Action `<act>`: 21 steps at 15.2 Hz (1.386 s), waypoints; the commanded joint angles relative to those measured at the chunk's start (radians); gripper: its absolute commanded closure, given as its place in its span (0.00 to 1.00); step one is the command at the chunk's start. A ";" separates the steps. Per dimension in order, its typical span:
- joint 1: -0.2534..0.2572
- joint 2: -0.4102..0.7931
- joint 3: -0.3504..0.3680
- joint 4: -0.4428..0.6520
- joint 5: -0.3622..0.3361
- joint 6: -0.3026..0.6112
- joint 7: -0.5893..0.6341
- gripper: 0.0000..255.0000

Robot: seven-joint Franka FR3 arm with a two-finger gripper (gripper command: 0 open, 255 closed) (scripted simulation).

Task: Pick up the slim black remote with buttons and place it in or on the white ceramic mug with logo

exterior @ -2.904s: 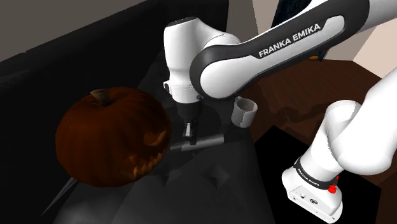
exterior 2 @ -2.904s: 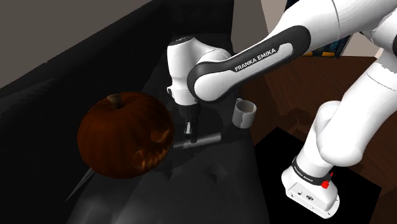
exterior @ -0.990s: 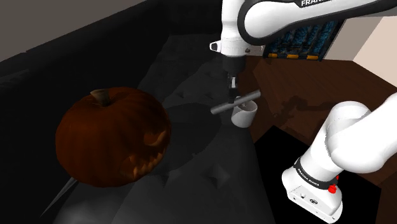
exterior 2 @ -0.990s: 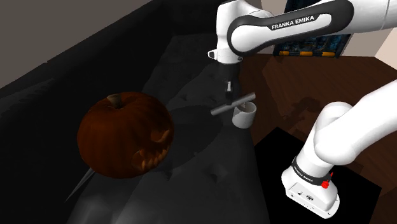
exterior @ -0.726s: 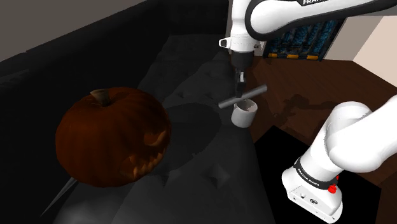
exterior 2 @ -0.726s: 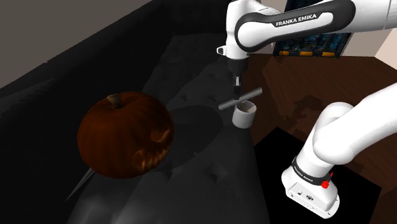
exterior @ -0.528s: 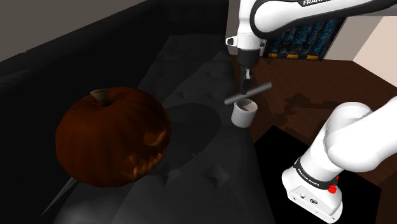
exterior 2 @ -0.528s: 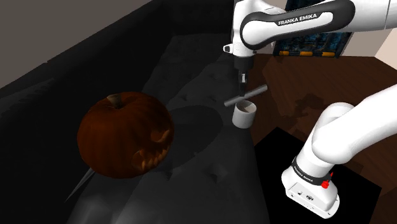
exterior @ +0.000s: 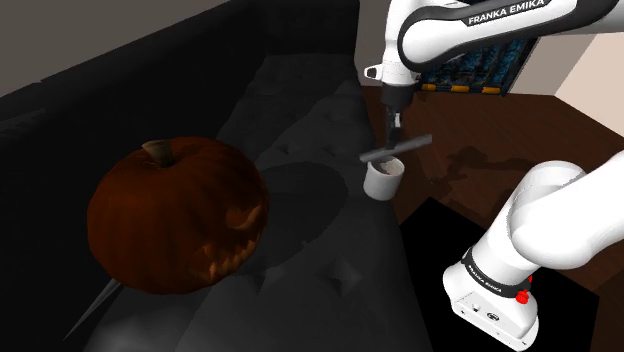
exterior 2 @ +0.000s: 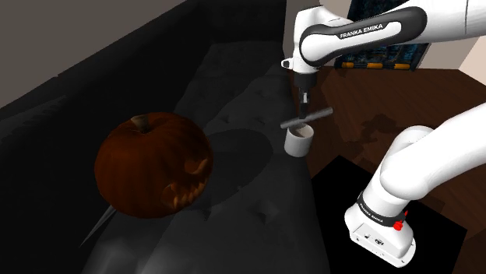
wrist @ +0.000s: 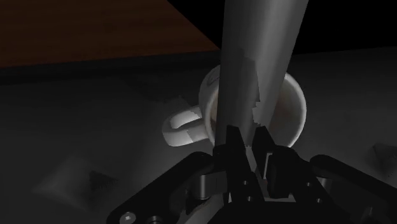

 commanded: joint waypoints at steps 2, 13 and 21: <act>0.000 0.013 -0.003 -0.031 -0.001 0.043 -0.001 1.00; 0.001 0.031 -0.008 -0.065 -0.003 0.095 -0.001 1.00; 0.002 0.019 -0.004 -0.006 -0.001 0.024 -0.001 0.00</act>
